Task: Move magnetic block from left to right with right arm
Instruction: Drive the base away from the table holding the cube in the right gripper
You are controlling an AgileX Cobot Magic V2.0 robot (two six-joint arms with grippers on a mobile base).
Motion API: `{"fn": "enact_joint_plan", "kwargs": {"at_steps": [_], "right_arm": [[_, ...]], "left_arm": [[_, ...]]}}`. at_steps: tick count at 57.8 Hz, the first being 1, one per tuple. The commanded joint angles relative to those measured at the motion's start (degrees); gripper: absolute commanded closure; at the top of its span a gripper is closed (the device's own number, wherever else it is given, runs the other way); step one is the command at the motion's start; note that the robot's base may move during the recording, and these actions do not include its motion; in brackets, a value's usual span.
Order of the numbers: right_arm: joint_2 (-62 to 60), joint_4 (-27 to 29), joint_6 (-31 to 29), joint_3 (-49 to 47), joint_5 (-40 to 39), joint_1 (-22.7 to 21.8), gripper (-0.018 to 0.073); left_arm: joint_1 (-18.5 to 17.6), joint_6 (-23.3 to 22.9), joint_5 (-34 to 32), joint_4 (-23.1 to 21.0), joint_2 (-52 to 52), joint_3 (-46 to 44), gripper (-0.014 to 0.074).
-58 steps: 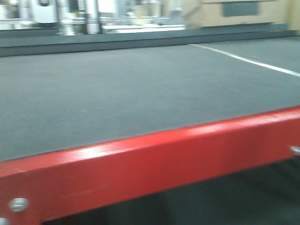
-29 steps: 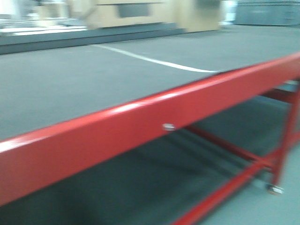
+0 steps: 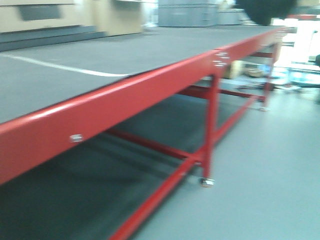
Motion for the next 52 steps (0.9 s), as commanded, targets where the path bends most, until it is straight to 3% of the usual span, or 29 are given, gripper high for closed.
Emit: {"fn": "enact_joint_plan", "kwargs": {"at_steps": [1, 52], "right_arm": [[0.18, -0.08, -0.45, -1.69, -4.74, -0.46, 0.0326], [0.18, -0.08, -0.45, -1.69, -4.74, -0.46, 0.0326]], "left_arm": [[0.1, -0.41, -4.57, -0.15, -0.72, 0.39, 0.0722], [0.1, -0.41, -4.57, -0.15, -0.72, 0.39, 0.0722]]}}
